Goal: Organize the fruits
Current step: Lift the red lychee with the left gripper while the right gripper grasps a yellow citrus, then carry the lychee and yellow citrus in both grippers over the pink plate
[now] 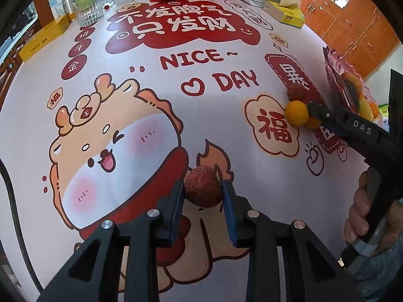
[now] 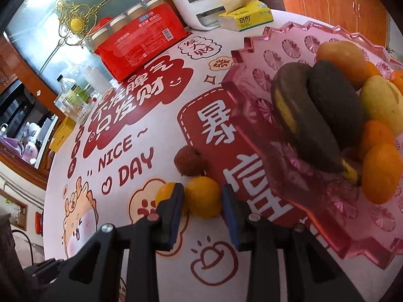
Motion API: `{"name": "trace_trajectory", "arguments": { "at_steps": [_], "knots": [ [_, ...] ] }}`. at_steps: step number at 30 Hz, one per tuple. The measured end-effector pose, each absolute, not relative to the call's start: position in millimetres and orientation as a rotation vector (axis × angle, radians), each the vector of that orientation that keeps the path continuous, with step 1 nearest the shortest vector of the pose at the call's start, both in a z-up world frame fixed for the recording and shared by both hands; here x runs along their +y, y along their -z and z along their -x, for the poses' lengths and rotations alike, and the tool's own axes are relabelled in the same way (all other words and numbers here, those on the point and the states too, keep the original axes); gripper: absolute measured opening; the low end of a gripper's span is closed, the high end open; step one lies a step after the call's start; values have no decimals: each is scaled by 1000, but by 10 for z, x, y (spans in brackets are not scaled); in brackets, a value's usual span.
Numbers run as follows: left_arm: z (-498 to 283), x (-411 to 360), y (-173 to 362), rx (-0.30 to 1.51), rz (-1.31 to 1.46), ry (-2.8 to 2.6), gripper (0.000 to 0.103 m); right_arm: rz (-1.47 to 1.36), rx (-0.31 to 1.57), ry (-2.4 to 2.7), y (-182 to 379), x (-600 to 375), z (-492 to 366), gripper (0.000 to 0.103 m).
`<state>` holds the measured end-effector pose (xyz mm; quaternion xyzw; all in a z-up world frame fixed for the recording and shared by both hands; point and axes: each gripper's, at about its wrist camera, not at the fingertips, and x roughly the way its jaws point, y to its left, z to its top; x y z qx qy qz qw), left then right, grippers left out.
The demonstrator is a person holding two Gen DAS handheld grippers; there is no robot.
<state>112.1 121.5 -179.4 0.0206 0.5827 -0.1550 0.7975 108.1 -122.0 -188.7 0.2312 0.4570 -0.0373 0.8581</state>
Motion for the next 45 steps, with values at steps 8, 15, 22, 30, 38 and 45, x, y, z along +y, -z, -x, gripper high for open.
{"name": "trace_trajectory", "arguments": {
  "at_steps": [8, 15, 22, 30, 38, 45],
  "knots": [
    [-1063, 1183, 1735, 1239, -53, 344, 29, -495, 974, 48, 1890, -1205, -1098, 32],
    [-1022, 1188, 1657, 1219, -51, 337, 29, -490, 991, -3, 1807, -1093, -994, 29],
    [-978, 1140, 1492, 1184, -48, 341, 29, -446, 992, -94, 1605, -877, -767, 29],
    [-912, 851, 1136, 1115, -57, 395, 29, -406, 942, -115, 1240, -974, -465, 29],
    [-815, 325, 669, 1024, -77, 480, 29, -352, 858, -85, 764, -1321, -203, 29],
    [-784, -197, 302, 957, -79, 537, 29, -263, 781, -52, 358, -1731, -35, 29]
  ]
}}
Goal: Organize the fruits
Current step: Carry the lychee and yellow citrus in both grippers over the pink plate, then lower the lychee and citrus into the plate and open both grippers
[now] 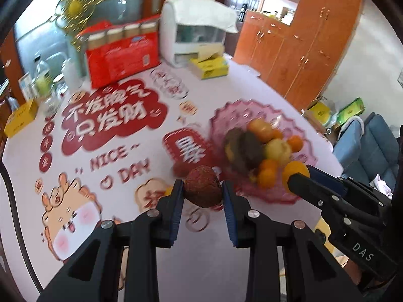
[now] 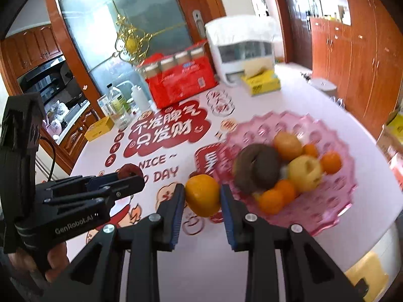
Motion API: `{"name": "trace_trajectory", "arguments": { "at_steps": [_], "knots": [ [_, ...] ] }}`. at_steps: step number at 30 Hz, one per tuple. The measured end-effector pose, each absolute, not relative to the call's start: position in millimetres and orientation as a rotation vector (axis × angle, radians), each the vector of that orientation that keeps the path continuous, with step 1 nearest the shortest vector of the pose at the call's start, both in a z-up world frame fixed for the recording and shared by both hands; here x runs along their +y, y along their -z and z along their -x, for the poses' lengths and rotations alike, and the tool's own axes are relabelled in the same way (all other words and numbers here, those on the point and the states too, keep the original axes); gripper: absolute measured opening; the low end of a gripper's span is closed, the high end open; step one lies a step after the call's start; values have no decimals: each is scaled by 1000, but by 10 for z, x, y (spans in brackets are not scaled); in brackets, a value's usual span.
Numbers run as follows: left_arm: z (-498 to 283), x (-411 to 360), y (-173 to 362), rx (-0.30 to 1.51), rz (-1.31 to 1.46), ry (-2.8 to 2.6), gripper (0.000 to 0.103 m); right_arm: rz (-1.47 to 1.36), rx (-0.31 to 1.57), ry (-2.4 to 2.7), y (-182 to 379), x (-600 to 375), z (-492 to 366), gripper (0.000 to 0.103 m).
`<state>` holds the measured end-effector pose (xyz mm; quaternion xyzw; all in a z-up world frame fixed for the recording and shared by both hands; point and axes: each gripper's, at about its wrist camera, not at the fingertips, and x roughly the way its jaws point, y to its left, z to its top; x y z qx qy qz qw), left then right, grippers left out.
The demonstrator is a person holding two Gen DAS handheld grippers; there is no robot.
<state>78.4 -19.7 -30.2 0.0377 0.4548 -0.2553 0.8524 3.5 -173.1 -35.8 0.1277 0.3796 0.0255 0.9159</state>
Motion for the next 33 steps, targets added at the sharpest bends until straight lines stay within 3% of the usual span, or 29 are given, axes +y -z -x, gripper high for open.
{"name": "trace_trajectory", "arguments": {
  "at_steps": [12, 22, 33],
  "knots": [
    [-881, -1225, 175, 916, -55, 546, 29, -219, 737, -34, 165, -2704, -112, 29],
    [-974, -1917, 728, 1022, -35, 504, 29, -137, 855, -69, 594, -3355, -392, 29],
    [-986, -2137, 1251, 1134, -19, 426, 29, -60, 994, -175, 1096, -3402, -505, 29]
  ]
}}
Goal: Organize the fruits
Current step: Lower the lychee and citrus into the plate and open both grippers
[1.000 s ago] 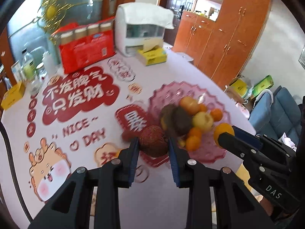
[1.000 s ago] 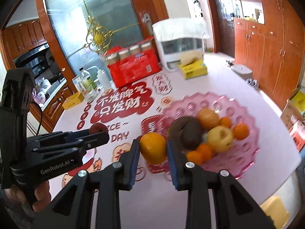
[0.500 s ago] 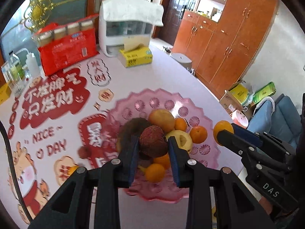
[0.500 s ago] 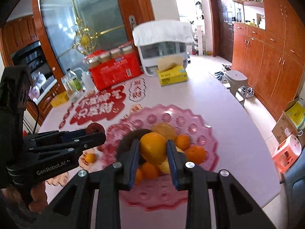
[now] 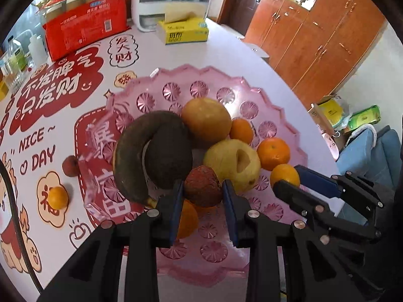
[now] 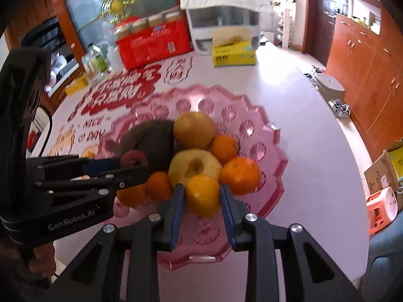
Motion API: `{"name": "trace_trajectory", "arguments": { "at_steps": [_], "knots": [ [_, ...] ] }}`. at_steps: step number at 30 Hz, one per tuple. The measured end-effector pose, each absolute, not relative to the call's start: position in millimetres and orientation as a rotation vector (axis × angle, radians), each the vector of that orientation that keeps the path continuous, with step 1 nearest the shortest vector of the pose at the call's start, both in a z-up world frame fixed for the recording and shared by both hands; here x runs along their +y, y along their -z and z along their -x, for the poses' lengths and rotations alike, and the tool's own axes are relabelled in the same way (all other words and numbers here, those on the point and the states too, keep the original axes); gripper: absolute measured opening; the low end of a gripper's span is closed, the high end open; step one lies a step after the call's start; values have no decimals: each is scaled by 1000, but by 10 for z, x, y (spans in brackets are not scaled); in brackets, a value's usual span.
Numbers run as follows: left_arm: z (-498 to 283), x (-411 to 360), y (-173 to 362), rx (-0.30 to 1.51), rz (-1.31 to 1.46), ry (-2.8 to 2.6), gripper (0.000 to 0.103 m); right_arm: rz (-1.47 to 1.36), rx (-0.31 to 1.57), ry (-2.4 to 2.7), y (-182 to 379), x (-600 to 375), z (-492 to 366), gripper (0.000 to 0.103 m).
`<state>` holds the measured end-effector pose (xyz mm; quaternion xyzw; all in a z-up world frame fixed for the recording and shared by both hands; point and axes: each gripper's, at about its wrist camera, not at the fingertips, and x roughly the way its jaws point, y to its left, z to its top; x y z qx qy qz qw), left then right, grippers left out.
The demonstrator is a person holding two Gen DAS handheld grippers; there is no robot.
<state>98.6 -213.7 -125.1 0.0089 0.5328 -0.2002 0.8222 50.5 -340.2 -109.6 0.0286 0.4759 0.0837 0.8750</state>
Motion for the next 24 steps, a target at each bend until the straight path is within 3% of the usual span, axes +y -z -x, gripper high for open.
{"name": "trace_trajectory", "arguments": {
  "at_steps": [18, 24],
  "knots": [
    [-952, -2223, 1285, 1131, -54, 404, 34, -33, 1035, -183, 1269, -3404, -500, 31],
    [-919, -2142, 1190, 1109, -51, 392, 59, -48, 1022, -176, 1228, -3388, -501, 34]
  ]
}}
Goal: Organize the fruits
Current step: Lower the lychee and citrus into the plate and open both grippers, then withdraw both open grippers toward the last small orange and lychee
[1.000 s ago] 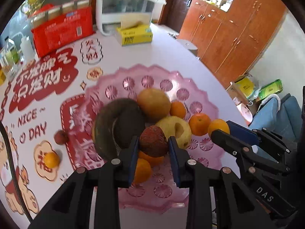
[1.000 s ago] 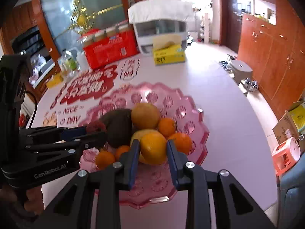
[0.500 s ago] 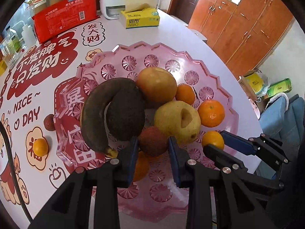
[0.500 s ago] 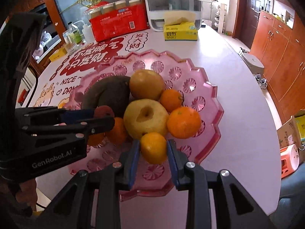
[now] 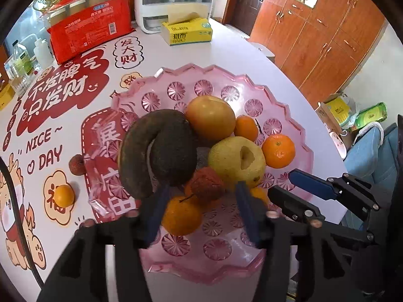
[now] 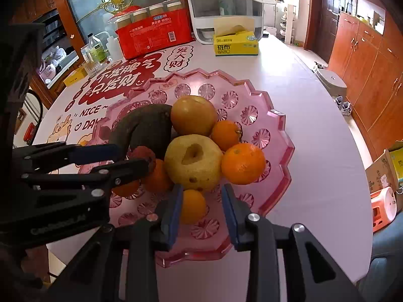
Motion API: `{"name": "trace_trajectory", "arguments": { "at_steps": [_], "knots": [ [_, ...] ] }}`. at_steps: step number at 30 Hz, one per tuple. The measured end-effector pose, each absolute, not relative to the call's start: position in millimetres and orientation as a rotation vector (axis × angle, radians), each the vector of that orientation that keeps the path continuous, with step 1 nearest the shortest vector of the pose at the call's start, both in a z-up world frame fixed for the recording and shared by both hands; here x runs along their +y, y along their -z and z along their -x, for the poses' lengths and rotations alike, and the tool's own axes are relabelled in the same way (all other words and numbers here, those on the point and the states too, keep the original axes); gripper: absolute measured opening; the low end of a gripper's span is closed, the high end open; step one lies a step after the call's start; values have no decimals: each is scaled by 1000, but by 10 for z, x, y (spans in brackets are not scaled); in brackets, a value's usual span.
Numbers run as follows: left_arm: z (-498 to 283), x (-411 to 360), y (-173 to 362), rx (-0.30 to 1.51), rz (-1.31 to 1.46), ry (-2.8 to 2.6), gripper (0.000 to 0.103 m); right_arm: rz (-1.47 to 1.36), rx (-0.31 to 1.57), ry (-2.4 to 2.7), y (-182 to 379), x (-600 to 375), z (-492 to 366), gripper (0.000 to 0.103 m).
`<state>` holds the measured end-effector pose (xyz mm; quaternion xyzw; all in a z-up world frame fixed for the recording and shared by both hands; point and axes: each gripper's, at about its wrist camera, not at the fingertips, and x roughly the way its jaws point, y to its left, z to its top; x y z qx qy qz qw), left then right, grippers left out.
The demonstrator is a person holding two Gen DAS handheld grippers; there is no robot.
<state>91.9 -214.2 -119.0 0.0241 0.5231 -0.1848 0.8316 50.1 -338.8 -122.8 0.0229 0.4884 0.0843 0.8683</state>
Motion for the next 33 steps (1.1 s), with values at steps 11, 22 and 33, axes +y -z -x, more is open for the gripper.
{"name": "trace_trajectory", "arguments": {
  "at_steps": [11, 22, 33],
  "knots": [
    [-854, -2020, 974, 1050, -62, 371, 88, -70, 999, -166, 1127, -3327, -514, 44],
    [-784, -1745, 629, 994, -59, 364, 89, -56, 946, -116, 827, -3172, -485, 44],
    [-619, -1213, 61, 882, -119, 377, 89, -128, 860, 16, 387, -2958, -346, 44]
  ]
}}
